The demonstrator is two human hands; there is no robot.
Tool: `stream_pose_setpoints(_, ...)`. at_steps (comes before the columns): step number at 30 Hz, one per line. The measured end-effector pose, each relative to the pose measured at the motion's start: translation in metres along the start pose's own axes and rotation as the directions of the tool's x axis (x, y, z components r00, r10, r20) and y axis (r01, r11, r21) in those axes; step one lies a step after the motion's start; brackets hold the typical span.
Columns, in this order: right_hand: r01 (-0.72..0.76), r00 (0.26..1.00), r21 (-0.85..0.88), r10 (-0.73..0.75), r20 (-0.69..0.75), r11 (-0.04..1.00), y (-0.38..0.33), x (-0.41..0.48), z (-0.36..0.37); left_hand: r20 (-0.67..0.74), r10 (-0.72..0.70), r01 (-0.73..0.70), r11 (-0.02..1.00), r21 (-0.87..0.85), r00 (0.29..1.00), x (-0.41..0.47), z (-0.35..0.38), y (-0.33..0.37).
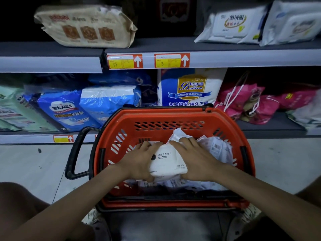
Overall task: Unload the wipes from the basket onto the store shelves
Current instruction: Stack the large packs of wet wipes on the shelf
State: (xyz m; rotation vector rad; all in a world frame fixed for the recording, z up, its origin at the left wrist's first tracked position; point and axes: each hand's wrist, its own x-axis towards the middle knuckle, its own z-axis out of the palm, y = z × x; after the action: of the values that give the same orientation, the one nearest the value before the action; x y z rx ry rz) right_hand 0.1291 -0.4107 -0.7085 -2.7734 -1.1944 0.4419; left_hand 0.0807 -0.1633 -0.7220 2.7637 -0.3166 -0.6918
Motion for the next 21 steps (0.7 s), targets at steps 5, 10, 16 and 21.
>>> stream_pose_setpoints(5,-0.042,0.994,0.228,0.064,-0.091,0.973,0.0,-0.008,-0.035,-0.036,0.016,-0.024,0.971,-0.236,0.999,-0.005,-0.033,-0.006)
stream_pose_setpoints(10,-0.093,0.95,0.692,0.271,-0.152,0.715,-0.001,-0.021,-0.069,-0.126,-0.004,-0.074,0.79,-0.609,0.992,-0.027,-0.071,-0.008)
stream_pose_setpoints(16,-0.046,0.929,0.962,0.366,-0.058,0.27,0.001,-0.033,-0.096,-0.203,-0.114,-0.164,0.285,-0.945,0.973,-0.041,-0.092,0.008)
stream_pose_setpoints(21,-0.074,0.928,0.997,0.369,0.056,0.033,0.003,-0.035,-0.104,-0.062,0.006,-0.062,0.029,-0.998,0.998,-0.047,-0.098,0.018)
